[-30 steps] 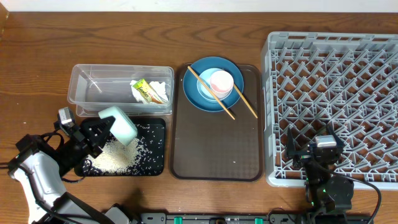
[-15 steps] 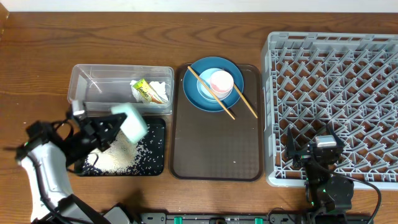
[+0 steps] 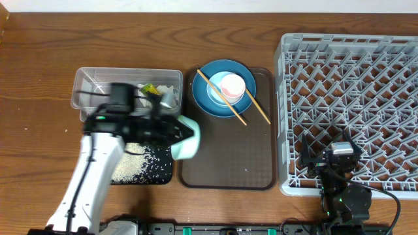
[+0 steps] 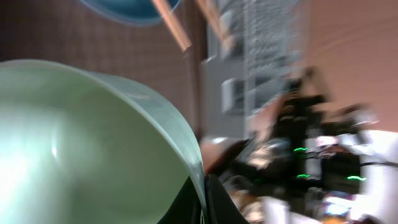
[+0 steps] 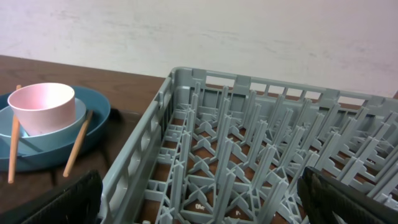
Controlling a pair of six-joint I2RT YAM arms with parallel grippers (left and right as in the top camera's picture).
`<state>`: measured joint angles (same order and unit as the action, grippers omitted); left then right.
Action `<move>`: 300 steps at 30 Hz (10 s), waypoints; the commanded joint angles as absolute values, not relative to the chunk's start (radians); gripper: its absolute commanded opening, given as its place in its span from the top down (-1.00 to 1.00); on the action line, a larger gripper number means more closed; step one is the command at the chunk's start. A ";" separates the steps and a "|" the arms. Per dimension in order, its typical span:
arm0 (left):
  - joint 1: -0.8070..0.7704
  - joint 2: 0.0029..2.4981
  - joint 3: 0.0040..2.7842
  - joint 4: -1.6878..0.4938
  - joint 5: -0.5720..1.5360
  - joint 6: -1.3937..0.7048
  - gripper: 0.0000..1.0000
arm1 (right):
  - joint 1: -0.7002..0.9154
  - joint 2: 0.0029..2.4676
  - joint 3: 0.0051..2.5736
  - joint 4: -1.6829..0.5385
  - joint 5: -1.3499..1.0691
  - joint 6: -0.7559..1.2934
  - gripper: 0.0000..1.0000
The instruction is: Sort waste into correct bins and load items into the dishwasher rack
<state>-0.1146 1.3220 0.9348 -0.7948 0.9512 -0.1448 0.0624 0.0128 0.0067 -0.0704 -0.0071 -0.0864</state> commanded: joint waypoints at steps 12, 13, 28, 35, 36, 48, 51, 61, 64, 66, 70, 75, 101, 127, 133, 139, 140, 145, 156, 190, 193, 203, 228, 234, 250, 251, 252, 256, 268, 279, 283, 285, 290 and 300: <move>-0.675 1.325 0.953 -0.662 0.215 -0.460 0.87 | 0.066 0.011 0.006 -0.074 -0.005 -0.075 -0.98; -0.692 1.333 0.953 -0.649 0.215 -0.465 0.87 | 0.066 0.011 0.006 -0.075 -0.005 -0.075 -0.98; -0.761 1.493 0.953 -0.616 0.138 -0.495 0.81 | 0.065 0.011 0.006 -0.075 -0.005 -0.075 -0.99; -0.760 1.459 0.957 -0.617 0.138 -0.495 0.31 | 0.066 0.011 0.006 -0.075 -0.005 -0.075 -0.99; -0.760 1.439 0.962 -0.620 0.138 -0.495 0.28 | 0.066 0.011 0.006 -0.075 -0.005 -0.075 -0.99; -0.618 0.961 1.015 -0.672 -0.041 -0.458 0.07 | 0.066 0.011 0.006 -0.073 -0.005 -0.075 -0.98; -0.543 0.864 1.014 -0.758 -0.160 -0.457 -0.25 | 0.066 0.011 0.006 -0.073 -0.005 -0.075 -0.98; -0.456 0.721 1.014 -0.994 -0.290 -0.458 -0.72 | 0.066 0.011 0.028 -0.089 -0.221 0.009 -0.99; -0.456 0.724 1.014 -0.994 -0.290 -0.458 -0.75 | 0.066 0.014 0.104 -0.197 -0.202 0.110 -0.98; -0.456 0.724 1.014 -0.994 -0.290 -0.458 -0.78 | 0.066 0.027 0.181 -0.272 -0.164 0.137 -0.98; -0.456 0.724 1.014 -0.994 -0.290 -0.458 -0.82 | 0.066 0.111 0.400 -0.421 -0.091 0.117 -0.98; -0.456 0.724 1.014 -0.994 -0.290 -0.458 -0.82 | 0.066 0.378 0.762 -0.632 -0.086 0.121 -0.99; -0.456 0.724 1.014 -0.994 -0.290 -0.458 -0.83 | 0.247 1.467 1.352 -1.016 -0.336 0.141 -0.27; -0.456 0.724 1.014 -0.994 -0.290 -0.458 -0.83 | 0.480 1.846 1.351 -0.897 0.167 0.014 0.30; -0.456 0.724 1.014 -0.994 -0.290 -0.458 -0.84 | 0.480 1.848 1.350 -0.909 0.145 0.014 0.63; -0.456 0.724 1.014 -0.994 -0.290 -0.458 -0.84 | 0.480 1.848 1.350 -0.913 0.146 0.045 0.98; -0.456 0.724 1.014 -0.994 -0.290 -0.458 -0.84 | 0.479 1.848 1.350 -0.913 0.146 0.054 0.98; -0.456 0.724 1.014 -0.994 -0.290 -0.458 -0.84 | 0.477 1.841 1.383 -0.939 0.159 0.056 0.98; -0.456 0.724 1.014 -0.994 -0.290 -0.458 -0.84 | 0.444 1.839 1.655 -1.201 0.247 0.211 0.98; -0.456 0.724 1.014 -0.994 -0.290 -0.458 -0.84 | 0.275 1.837 1.695 -1.358 0.194 0.366 0.97; -0.456 0.724 1.014 -0.994 -0.290 -0.458 -0.85 | 0.275 1.837 1.679 -1.357 0.194 0.366 0.95; -0.456 0.724 1.014 -0.994 -0.290 -0.458 -0.85 | 0.276 1.837 1.571 -1.292 0.194 0.361 0.92; -0.456 0.724 1.014 -0.994 -0.290 -0.458 -0.85 | 0.276 1.837 1.563 -1.267 0.149 0.291 0.57; -0.456 0.724 1.014 -0.994 -0.290 -0.458 -0.85 | 0.275 1.837 1.563 -1.264 -0.038 0.290 0.45; -0.456 0.724 1.014 -0.994 -0.290 -0.458 -0.84 | 0.353 1.837 1.552 -1.181 -0.470 0.103 -0.99; -0.456 0.724 1.014 -0.994 -0.290 -0.458 -0.84 | 0.365 1.837 1.549 -1.168 -0.464 0.094 -0.97; -0.456 0.724 1.014 -0.994 -0.290 -0.458 -0.85 | 0.380 1.837 1.547 -1.155 -0.440 0.092 -0.86; -0.456 0.724 1.014 -0.994 -0.290 -0.458 -0.84 | 0.434 1.837 1.541 -1.127 -0.308 0.092 -0.43; -0.456 0.724 1.014 -0.994 -0.290 -0.458 -0.85 | 0.563 1.837 1.539 -1.050 -0.078 0.093 0.25; -0.456 0.724 1.014 -0.994 -0.290 -0.458 -0.85 | 0.570 1.837 1.423 -0.954 -0.075 0.092 0.22; -0.456 0.724 1.014 -0.994 -0.290 -0.458 -0.85 | 0.570 1.837 1.350 -0.894 -0.075 0.088 0.20; -0.456 0.724 1.014 -0.994 -0.290 -0.458 -0.85 | 0.570 1.837 1.322 -0.870 -0.075 0.088 0.19; -0.456 0.724 1.014 -0.994 -0.290 -0.458 -0.84 | 0.570 1.837 1.280 -0.824 -0.075 0.088 0.19; -0.456 0.724 1.014 -0.994 -0.290 -0.458 -0.85 | 0.570 1.837 1.222 -0.742 -0.075 0.088 0.47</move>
<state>-0.4599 0.7238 1.0077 -0.9916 -0.2695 -0.4671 0.5598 1.8446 1.2324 -0.7456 -0.0803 0.0921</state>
